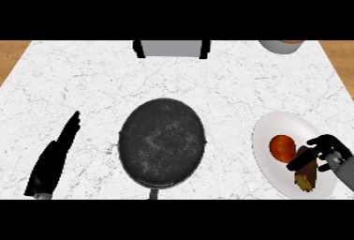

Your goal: Pick the sweet potato from the plate and place it in the pan

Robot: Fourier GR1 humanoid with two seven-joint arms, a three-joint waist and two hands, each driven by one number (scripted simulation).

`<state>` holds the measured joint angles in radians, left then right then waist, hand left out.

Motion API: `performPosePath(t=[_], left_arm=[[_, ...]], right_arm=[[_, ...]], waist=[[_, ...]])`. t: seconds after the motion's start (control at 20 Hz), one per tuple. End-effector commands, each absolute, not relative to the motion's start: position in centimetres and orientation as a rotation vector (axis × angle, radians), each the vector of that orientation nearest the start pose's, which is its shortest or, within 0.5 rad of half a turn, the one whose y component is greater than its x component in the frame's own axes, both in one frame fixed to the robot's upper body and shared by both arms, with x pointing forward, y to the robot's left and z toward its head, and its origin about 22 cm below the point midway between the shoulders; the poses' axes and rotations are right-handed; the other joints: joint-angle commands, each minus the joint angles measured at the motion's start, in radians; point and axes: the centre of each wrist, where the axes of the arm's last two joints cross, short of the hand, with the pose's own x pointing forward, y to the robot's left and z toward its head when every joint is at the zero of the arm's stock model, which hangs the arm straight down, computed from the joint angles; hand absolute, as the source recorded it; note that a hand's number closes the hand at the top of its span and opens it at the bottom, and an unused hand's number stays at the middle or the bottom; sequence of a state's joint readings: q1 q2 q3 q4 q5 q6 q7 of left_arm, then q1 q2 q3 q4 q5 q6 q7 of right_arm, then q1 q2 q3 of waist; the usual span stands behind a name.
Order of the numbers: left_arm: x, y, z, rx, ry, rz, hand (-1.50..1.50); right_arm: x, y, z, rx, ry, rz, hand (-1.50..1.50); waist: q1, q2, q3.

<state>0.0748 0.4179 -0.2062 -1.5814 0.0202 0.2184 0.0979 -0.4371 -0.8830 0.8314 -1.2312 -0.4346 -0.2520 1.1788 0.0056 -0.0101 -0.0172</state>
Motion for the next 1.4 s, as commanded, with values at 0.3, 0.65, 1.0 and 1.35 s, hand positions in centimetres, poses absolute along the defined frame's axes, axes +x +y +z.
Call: performPosePath(t=[0.3, 0.65, 1.0, 1.35], left_arm=[[22.2, 28.8, 1.1, 0.337, -1.385, -0.263, 0.0], [21.9, 28.6, 1.1, 0.32, -1.37, -0.258, 0.0], [21.4, 28.3, 1.3, 0.343, -1.354, -0.239, 0.0], [21.9, 28.9, 1.1, 0.354, -1.37, -0.246, 0.0]], right_arm=[[28.6, -30.5, 0.7, -0.618, -0.062, 0.229, 1.5], [25.4, -26.2, 2.3, -0.656, -0.443, 0.769, 1.5], [24.3, -25.2, 7.3, -0.925, -0.932, 1.03, 1.5], [24.6, -22.6, 13.3, -1.105, -1.474, 0.998, 1.5]], waist=[[-0.004, 0.01, 0.017], [0.0, 0.001, 0.016], [-0.025, -0.011, 0.016], [-0.025, -0.002, 0.017]])
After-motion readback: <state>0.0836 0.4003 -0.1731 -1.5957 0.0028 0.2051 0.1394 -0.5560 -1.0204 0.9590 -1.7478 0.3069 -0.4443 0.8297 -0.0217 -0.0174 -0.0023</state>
